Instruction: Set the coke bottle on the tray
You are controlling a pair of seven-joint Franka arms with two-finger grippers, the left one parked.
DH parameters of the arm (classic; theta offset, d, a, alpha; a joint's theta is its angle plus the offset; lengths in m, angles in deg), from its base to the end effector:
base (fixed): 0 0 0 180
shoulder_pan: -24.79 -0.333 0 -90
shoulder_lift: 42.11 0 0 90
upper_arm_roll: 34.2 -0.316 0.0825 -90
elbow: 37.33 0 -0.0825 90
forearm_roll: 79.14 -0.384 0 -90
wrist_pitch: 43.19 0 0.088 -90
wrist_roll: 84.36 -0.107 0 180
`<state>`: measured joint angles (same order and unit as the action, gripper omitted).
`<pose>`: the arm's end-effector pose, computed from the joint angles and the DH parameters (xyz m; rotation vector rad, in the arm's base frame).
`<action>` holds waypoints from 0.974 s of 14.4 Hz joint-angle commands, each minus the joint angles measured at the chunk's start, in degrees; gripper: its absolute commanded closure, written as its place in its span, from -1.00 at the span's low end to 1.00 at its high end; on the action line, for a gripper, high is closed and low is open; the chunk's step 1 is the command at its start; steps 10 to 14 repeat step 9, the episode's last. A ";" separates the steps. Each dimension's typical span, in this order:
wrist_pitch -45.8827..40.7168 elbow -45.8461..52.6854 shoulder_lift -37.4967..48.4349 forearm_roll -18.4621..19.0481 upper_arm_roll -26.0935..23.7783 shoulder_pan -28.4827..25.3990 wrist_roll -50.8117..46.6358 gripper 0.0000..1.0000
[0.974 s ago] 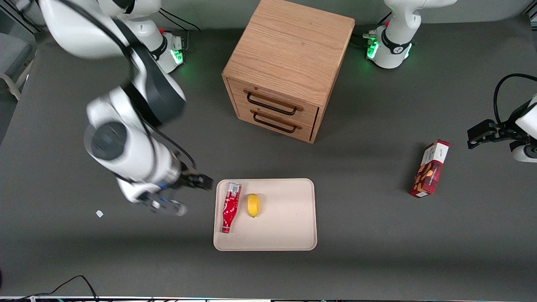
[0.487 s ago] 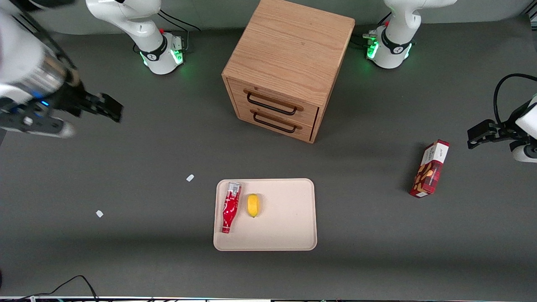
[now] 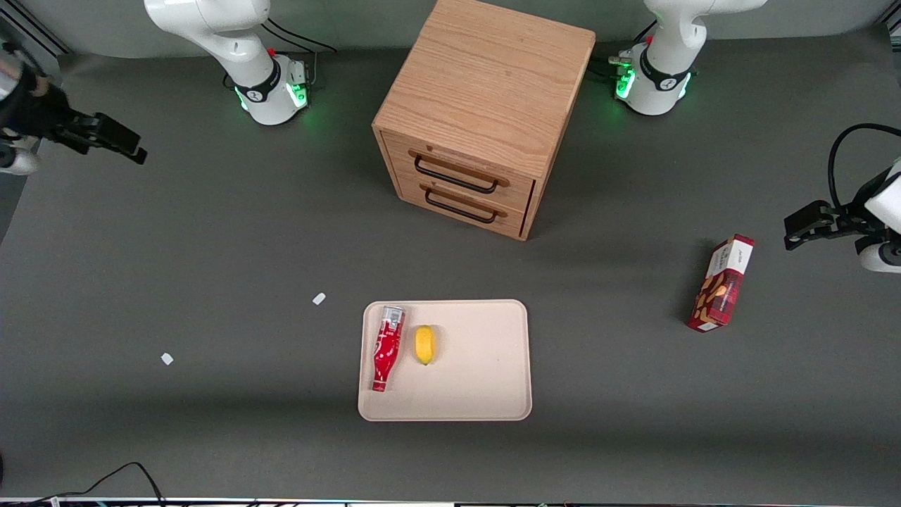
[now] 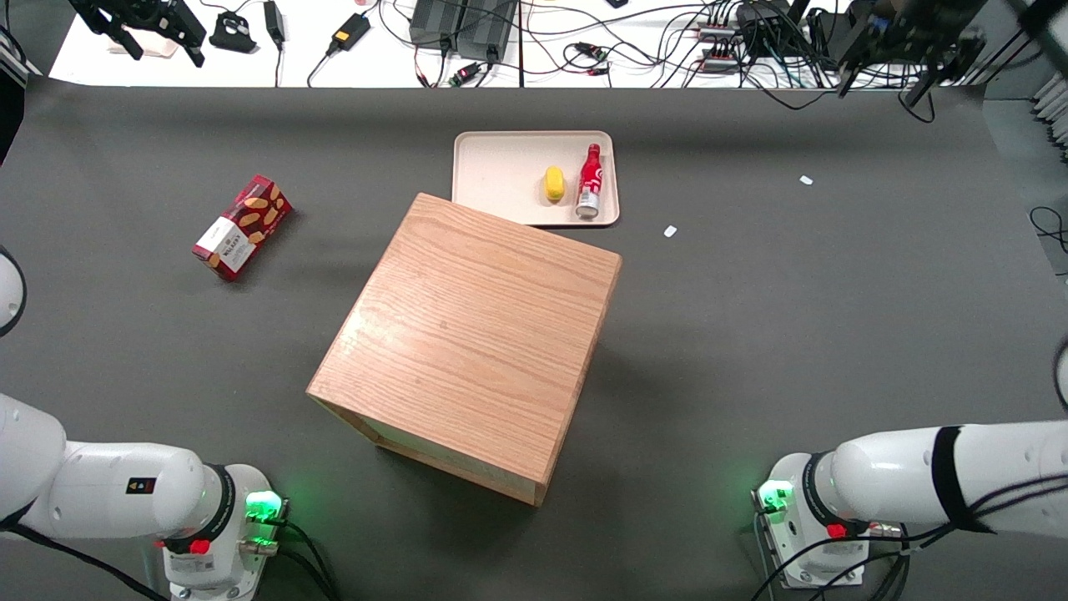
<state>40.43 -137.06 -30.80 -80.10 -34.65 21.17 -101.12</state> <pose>0.4779 0.0364 0.6381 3.1195 -0.3454 -0.1337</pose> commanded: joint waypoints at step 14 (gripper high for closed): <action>-6.27 16.75 -9.72 -1.24 -0.77 -1.21 -0.90 -1.00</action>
